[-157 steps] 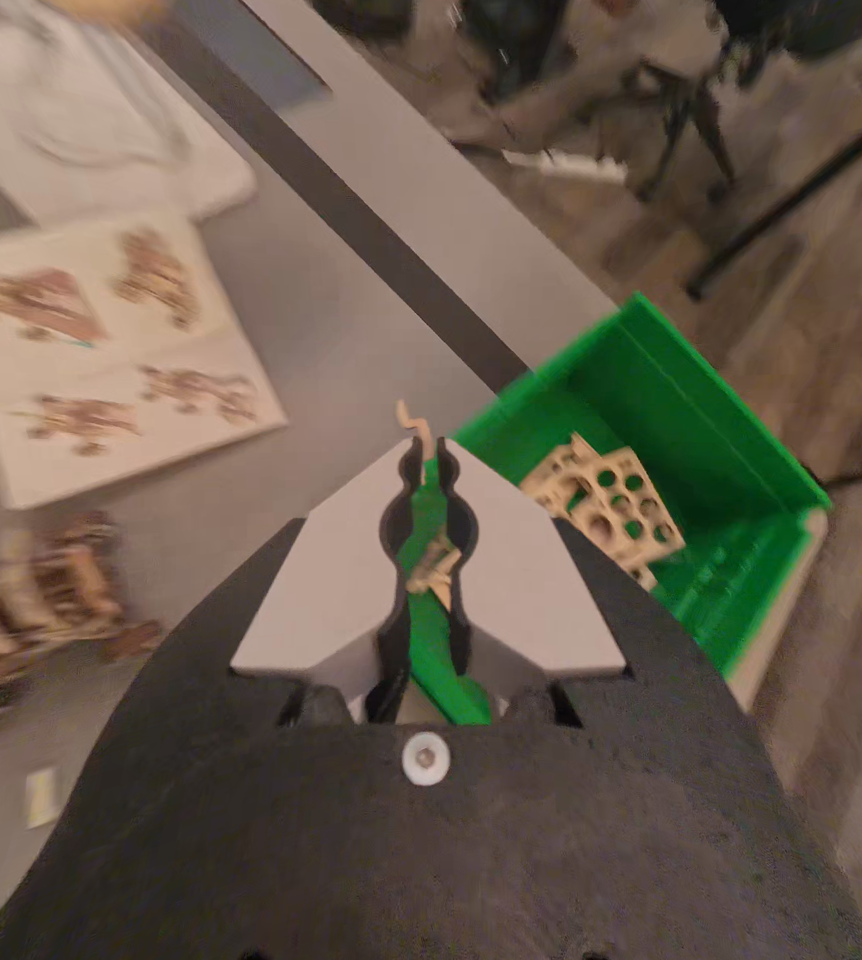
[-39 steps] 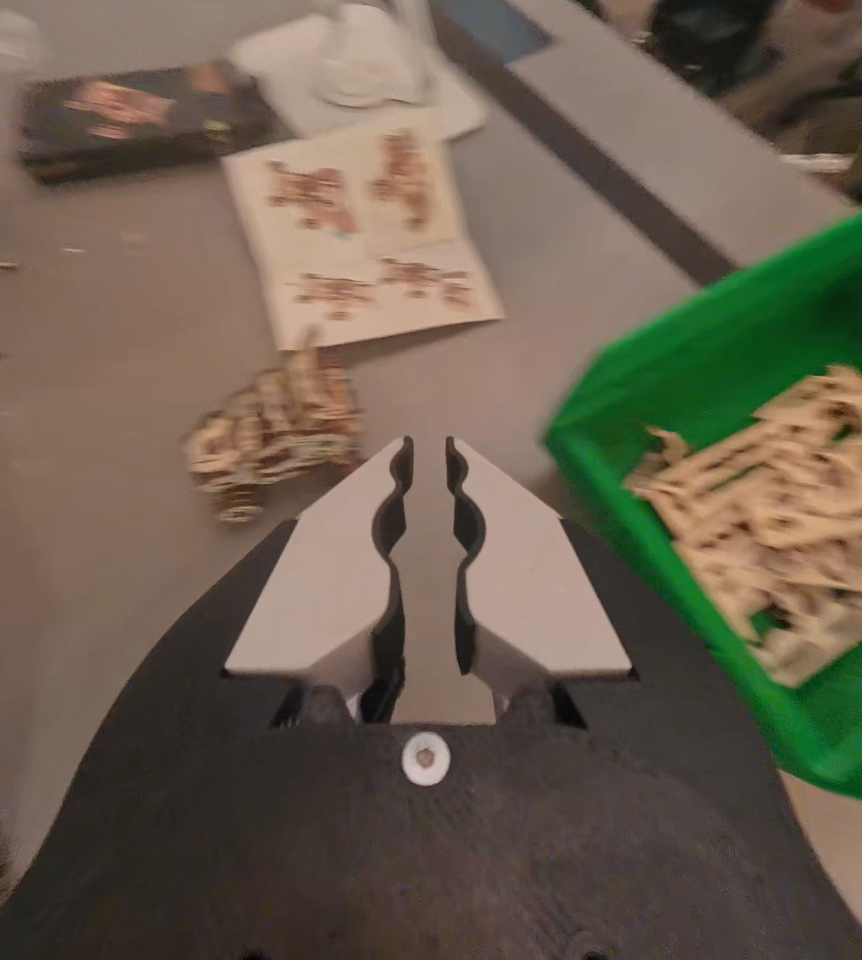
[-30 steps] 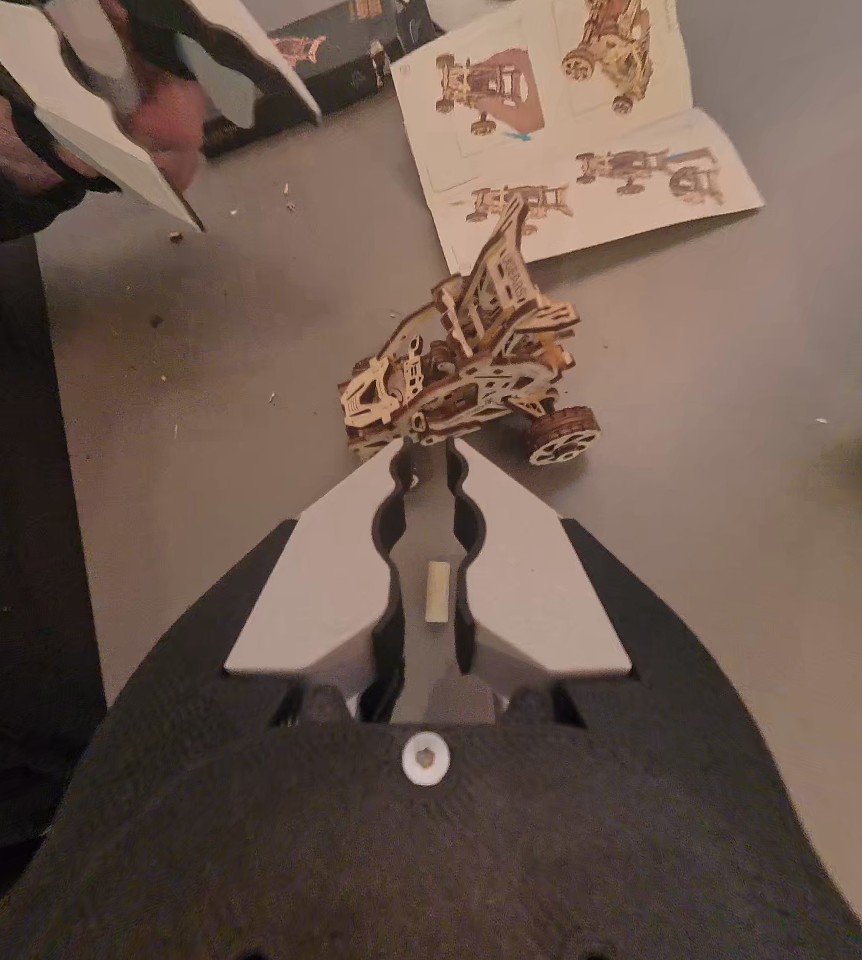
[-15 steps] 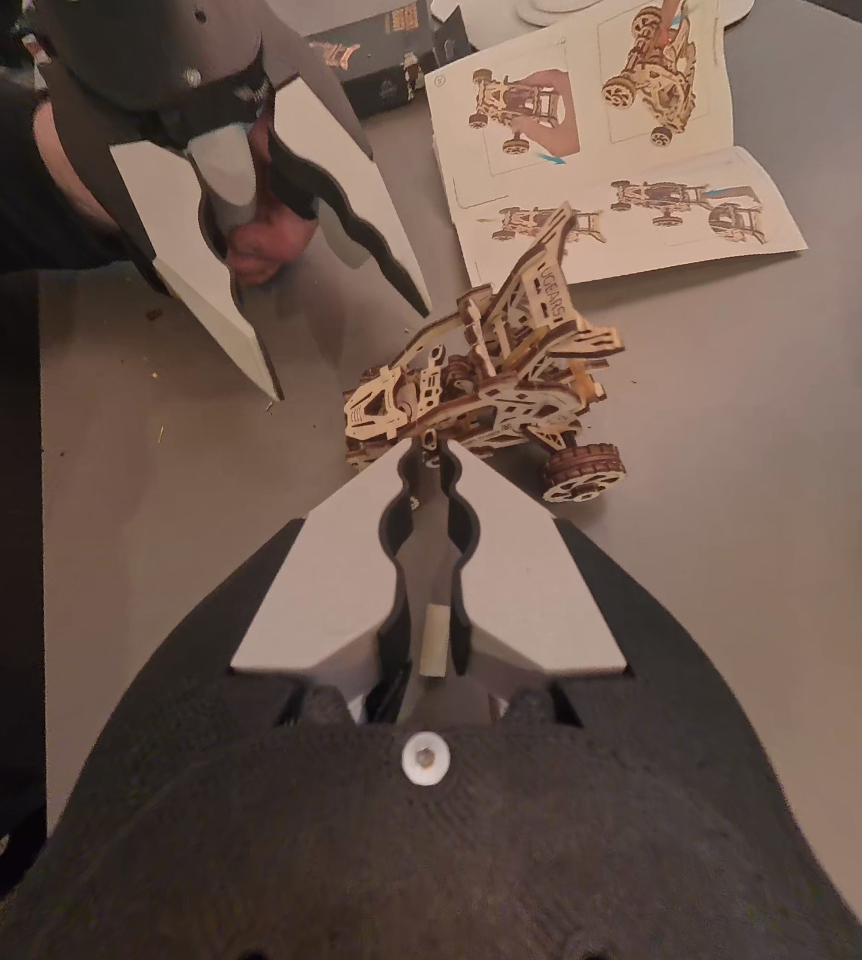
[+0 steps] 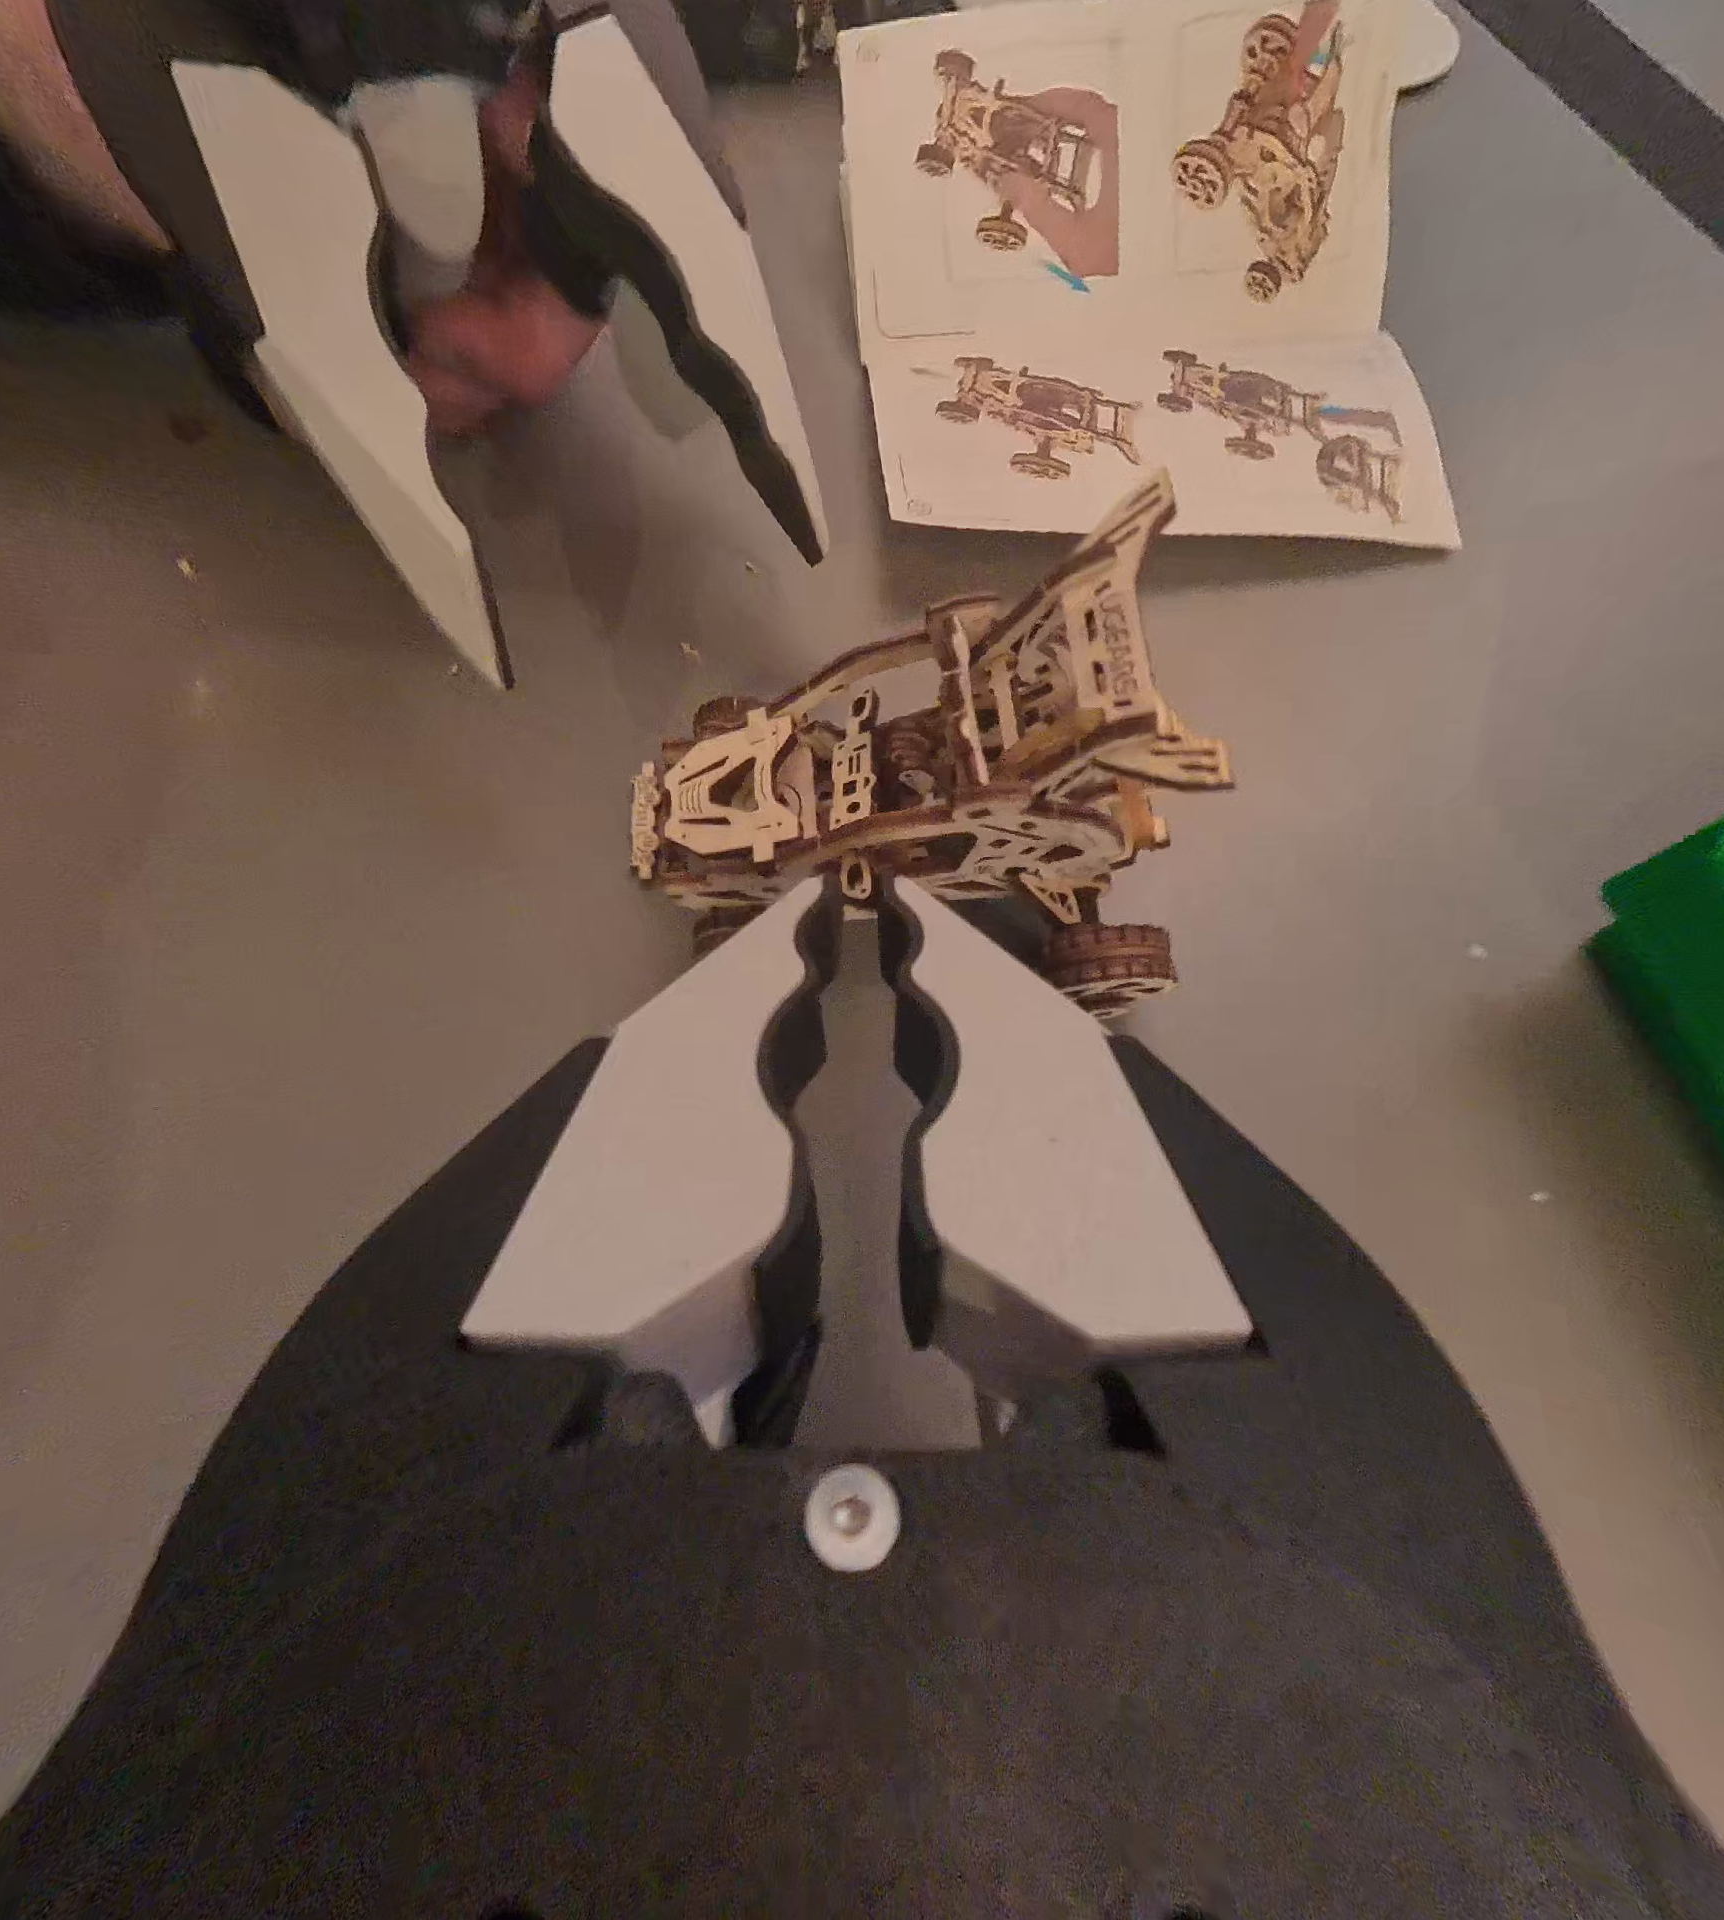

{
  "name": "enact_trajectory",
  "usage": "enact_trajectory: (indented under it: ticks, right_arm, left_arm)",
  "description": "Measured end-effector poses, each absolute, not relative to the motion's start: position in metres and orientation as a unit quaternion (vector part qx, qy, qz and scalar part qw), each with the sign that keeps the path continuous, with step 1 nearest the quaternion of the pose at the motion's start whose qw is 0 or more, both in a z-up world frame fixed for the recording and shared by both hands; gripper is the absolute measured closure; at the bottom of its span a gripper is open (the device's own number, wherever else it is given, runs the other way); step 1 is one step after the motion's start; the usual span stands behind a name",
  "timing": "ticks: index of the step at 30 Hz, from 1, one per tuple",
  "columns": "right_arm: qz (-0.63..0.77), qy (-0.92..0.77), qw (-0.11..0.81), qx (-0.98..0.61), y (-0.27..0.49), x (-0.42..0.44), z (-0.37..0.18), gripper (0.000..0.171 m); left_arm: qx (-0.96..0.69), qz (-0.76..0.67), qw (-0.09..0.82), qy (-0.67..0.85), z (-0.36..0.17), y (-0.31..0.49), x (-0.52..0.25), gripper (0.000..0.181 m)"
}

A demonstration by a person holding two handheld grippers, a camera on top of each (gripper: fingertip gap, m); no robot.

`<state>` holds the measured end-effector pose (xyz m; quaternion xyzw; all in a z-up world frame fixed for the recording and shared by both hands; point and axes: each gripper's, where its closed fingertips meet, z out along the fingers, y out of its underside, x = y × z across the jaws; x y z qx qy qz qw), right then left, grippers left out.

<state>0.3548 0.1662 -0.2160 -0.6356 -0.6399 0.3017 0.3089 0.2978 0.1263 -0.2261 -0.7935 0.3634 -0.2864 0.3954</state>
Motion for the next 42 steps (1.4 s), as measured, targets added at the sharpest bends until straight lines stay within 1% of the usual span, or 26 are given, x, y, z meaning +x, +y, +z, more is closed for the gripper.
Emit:
enact_trajectory:
  ticks: [1,8,12,16,23,27,30,34,35,36,37,40,42]
  right_arm:
    - [0.289,-0.655,0.315,-0.624,0.167,0.354,-0.215,0.168]
    - [0.157,-0.744,0.359,-0.541,0.18,0.361,-0.218,0.167]
    - [0.187,-0.726,0.359,-0.555,0.18,0.369,-0.22,0.168]
    - [0.253,-0.677,0.341,-0.601,0.181,0.381,-0.219,0.168]
    - [0.264,-0.672,0.325,-0.611,0.184,0.415,-0.205,0.168]
    - [0.243,-0.65,0.353,-0.628,0.212,0.43,-0.18,0.168]
    - [0.21,-0.602,0.393,-0.662,0.258,0.433,-0.157,0.168]
    - [0.145,-0.558,0.407,-0.708,0.326,0.433,-0.152,0.167]
    - [0.117,-0.542,0.409,-0.724,0.344,0.435,-0.155,0.153]
    - [0.101,-0.531,0.401,-0.739,0.356,0.436,-0.16,0.123]
    - [0.095,-0.527,0.392,-0.748,0.362,0.437,-0.164,0.119]
    - [0.09,-0.533,0.417,-0.731,0.348,0.43,-0.151,0.131]
    - [0.132,-0.565,0.437,-0.687,0.302,0.408,-0.132,0.142]
  left_arm:
    - [-0.794,-0.284,0.394,0.365,-0.227,0.127,0.298,0.105]
    - [-0.799,-0.274,0.387,0.37,-0.231,0.127,0.299,0.104]
    - [-0.8,-0.277,0.387,0.365,-0.23,0.128,0.298,0.105]
    - [-0.801,-0.277,0.386,0.365,-0.231,0.128,0.298,0.105]
    - [-0.802,-0.279,0.386,0.361,-0.231,0.128,0.297,0.105]
    - [-0.803,-0.279,0.385,0.359,-0.231,0.129,0.296,0.105]
    - [-0.805,-0.276,0.381,0.362,-0.233,0.128,0.297,0.104]
    - [-0.807,-0.266,0.376,0.368,-0.236,0.128,0.298,0.104]
    - [-0.807,-0.265,0.377,0.369,-0.236,0.128,0.298,0.104]
    - [-0.807,-0.264,0.378,0.369,-0.235,0.128,0.298,0.104]
    - [-0.806,-0.265,0.38,0.368,-0.235,0.128,0.297,0.105]
    - [-0.804,-0.274,0.385,0.36,-0.232,0.129,0.296,0.104]
    - [-0.802,-0.285,0.388,0.355,-0.229,0.129,0.296,0.104]
